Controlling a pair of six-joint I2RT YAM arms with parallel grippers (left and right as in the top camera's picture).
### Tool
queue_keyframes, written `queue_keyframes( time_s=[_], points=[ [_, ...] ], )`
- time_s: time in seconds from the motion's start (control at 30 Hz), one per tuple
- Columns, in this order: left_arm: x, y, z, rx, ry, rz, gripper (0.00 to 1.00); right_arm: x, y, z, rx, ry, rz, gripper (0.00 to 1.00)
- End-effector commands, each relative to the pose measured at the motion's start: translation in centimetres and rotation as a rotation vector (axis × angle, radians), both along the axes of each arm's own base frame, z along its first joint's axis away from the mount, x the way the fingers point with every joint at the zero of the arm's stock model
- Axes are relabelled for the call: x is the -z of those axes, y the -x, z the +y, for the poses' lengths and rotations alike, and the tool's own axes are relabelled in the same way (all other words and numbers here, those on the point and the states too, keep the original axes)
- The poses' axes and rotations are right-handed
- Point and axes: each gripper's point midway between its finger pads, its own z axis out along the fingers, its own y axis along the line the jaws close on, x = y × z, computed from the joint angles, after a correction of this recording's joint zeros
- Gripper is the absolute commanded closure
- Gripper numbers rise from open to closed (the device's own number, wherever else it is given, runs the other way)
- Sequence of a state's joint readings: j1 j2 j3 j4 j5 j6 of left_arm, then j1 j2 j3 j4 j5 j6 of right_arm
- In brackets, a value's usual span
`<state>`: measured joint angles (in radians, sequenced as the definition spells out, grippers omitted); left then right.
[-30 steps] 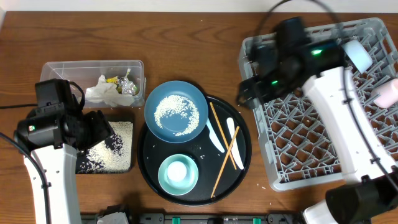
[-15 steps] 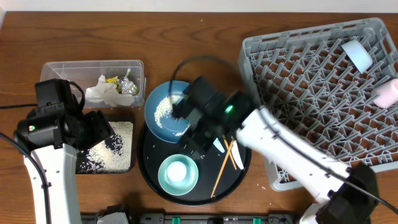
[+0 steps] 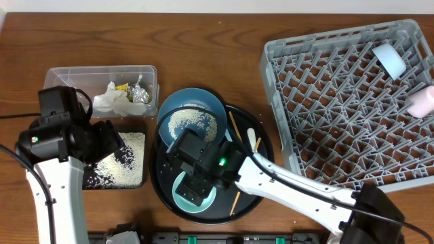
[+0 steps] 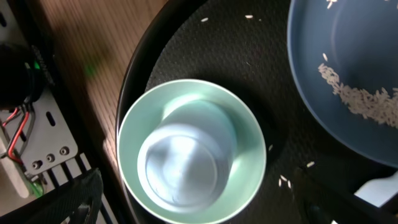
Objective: Sort waste into correct bins and load items into the dishwasher rack
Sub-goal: 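Reach right gripper to the pale blue cup on the tray and grasp it, then carry the pale blue cup into the rack and set it down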
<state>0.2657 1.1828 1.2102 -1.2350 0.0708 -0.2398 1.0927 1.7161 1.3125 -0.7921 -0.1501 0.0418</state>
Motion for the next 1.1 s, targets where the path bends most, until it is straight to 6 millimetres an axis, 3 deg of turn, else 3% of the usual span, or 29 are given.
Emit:
queue_keyframes(
  time_s=[0.0,0.3,0.53,0.7,0.83,1.07],
  points=[
    [0.5,0.4,0.2,-0.016,-0.002,0.024,0.28,2.0,0.3,0.0,0.005,0.049,0.011,0.07],
    [0.5,0.4,0.2,-0.016,-0.002,0.024,0.28,5.0,0.8,0.1,0.026,0.114,0.053,0.15],
    [0.5,0.4,0.2,-0.016,-0.002,0.024,0.28,5.0,0.8,0.2,0.05,0.111,0.062,0.51],
    [0.5,0.4,0.2,-0.016,-0.002,0.025,0.28,4.7,0.8,0.1,0.067,0.115,0.069,0.6],
    [0.5,0.4,0.2,-0.016,-0.002,0.024,0.28,2.6,0.0,0.3,0.08,0.101,0.063,0.6],
    [0.5,0.4,0.2,-0.016,-0.002,0.024,0.28,-5.0,-4.0,0.3,0.144,0.011,0.001,0.6]
  ],
)
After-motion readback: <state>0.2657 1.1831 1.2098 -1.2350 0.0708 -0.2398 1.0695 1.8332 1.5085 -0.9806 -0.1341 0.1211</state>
